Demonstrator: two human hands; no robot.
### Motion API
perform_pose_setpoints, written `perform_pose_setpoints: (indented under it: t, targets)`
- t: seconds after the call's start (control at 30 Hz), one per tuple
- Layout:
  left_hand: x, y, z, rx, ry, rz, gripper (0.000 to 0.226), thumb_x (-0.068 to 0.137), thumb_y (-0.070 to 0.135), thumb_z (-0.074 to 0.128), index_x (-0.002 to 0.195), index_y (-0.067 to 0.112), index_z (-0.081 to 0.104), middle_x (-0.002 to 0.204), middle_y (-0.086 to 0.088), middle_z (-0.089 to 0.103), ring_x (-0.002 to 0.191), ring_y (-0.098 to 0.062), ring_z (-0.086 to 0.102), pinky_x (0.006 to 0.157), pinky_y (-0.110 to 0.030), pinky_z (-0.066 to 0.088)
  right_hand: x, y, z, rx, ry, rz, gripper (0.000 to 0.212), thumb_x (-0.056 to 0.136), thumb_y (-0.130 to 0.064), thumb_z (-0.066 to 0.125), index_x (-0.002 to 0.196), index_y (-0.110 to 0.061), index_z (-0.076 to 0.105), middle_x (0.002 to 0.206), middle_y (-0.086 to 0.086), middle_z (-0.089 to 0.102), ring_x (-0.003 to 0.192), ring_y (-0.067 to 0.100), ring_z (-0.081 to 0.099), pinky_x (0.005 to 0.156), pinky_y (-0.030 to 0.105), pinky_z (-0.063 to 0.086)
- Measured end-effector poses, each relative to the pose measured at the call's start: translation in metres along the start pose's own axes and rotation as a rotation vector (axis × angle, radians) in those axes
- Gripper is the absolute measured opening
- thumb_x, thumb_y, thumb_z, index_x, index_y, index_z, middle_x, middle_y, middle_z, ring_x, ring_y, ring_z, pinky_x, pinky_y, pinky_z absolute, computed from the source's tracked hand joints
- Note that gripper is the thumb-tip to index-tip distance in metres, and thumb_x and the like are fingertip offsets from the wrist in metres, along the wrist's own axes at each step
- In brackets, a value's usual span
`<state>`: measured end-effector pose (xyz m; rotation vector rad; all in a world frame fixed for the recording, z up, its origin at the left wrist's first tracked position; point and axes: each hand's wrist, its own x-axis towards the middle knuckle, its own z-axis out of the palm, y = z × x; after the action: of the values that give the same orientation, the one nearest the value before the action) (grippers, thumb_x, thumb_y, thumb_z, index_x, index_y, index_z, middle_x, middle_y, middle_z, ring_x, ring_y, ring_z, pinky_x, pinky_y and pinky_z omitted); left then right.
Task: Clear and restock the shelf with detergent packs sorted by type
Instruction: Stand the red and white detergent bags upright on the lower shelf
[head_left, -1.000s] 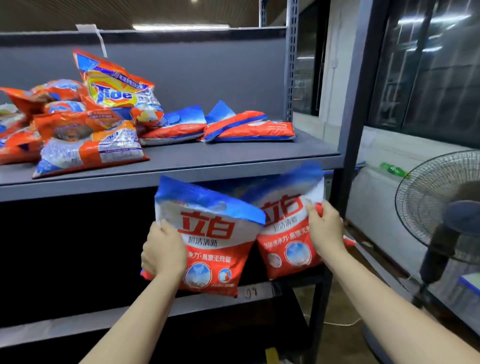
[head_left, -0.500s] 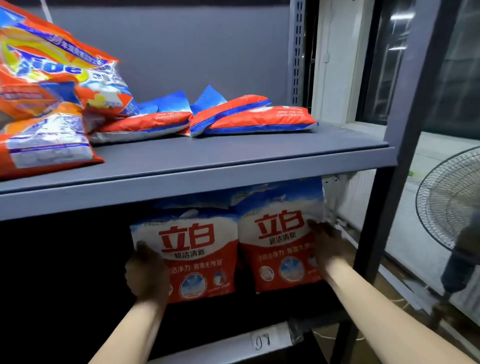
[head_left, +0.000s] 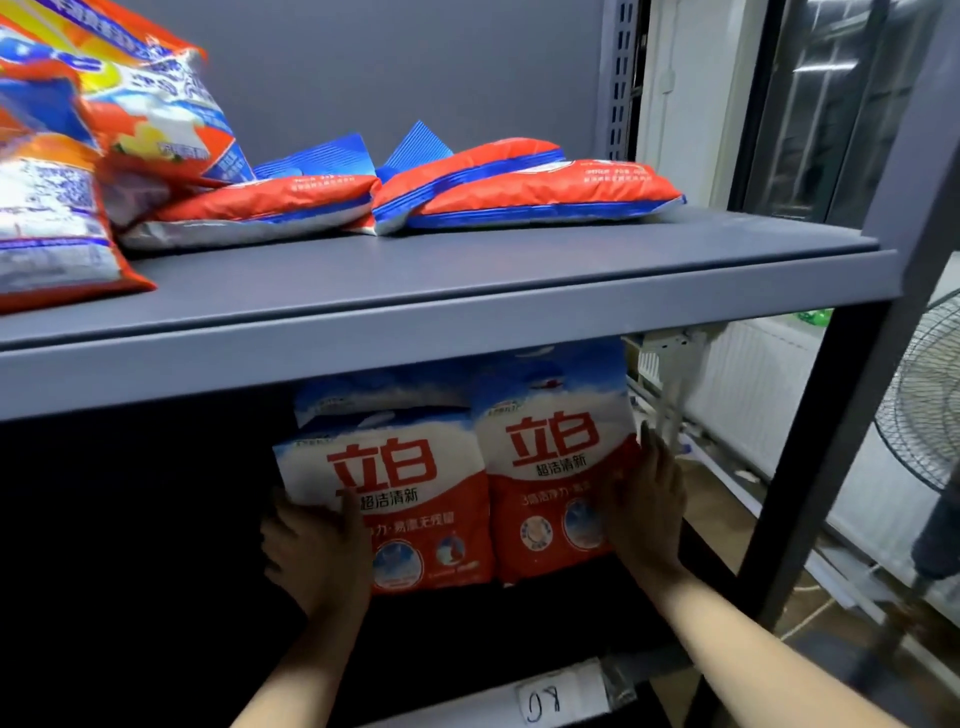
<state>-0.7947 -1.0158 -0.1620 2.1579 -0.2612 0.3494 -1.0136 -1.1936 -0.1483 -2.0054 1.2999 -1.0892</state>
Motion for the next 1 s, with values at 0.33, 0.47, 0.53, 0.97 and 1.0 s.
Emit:
perform_pose_setpoints:
  t: [0.33,0.47,0.53,0.97,1.0]
  targets:
    - [-0.054,-0.018,0.025,0.464,-0.385,0.774,0.085,0.079,0.082,0.019,0.148,0.034,0.024,0.158,-0.013,0.01,0.14,-0.048,0.004,0.09,-0.082,0.011,-0.038,0.028,0.011,-0.233,-0.297,-0.156,0.112,0.058,-0.095,0.022,0.147,-0.026,0.027,0.155,0.002,0.023,0.144,0.025,0.018,0.111,0.046,0.03]
    - [-0.045,-0.013,0.028,0.477,-0.445,0.743,0.084,0.079,0.081,0.02,0.15,0.037,0.014,0.159,-0.011,0.003,0.141,-0.045,-0.002,0.09,-0.082,0.013,-0.025,0.027,0.018,-0.21,-0.314,-0.169,0.091,0.069,-0.078,0.048,0.143,-0.028,0.031,0.15,0.001,0.03,0.14,0.024,0.027,0.107,0.047,0.038]
    - [-0.045,-0.012,0.024,0.462,-0.477,0.72,0.083,0.077,0.083,0.017,0.149,0.043,0.005,0.16,-0.007,-0.001,0.142,-0.042,-0.007,0.094,-0.078,0.007,-0.023,0.023,0.016,-0.232,-0.336,-0.159,0.087,0.072,-0.07,0.059,0.142,-0.028,0.031,0.15,0.0,0.03,0.139,0.024,0.028,0.105,0.048,0.039]
    - [-0.055,0.041,-0.052,0.414,-0.528,0.437,0.048,0.095,0.052,0.038,0.137,0.031,0.041,0.144,0.006,0.043,0.133,-0.018,0.038,0.112,-0.039,0.029,-0.034,-0.04,-0.041,-0.445,-0.532,-0.112,0.068,0.088,-0.045,0.057,0.146,-0.028,0.027,0.153,0.002,0.027,0.142,0.027,0.024,0.115,0.041,0.023]
    - [-0.059,0.045,-0.062,0.409,-0.512,0.443,0.046,0.095,0.051,0.039,0.136,0.03,0.044,0.142,0.005,0.046,0.13,-0.018,0.042,0.109,-0.037,0.033,-0.038,-0.045,-0.048,-0.461,-0.534,-0.132,0.068,0.087,-0.045,0.057,0.146,-0.027,0.027,0.153,0.002,0.029,0.141,0.027,0.025,0.115,0.041,0.024]
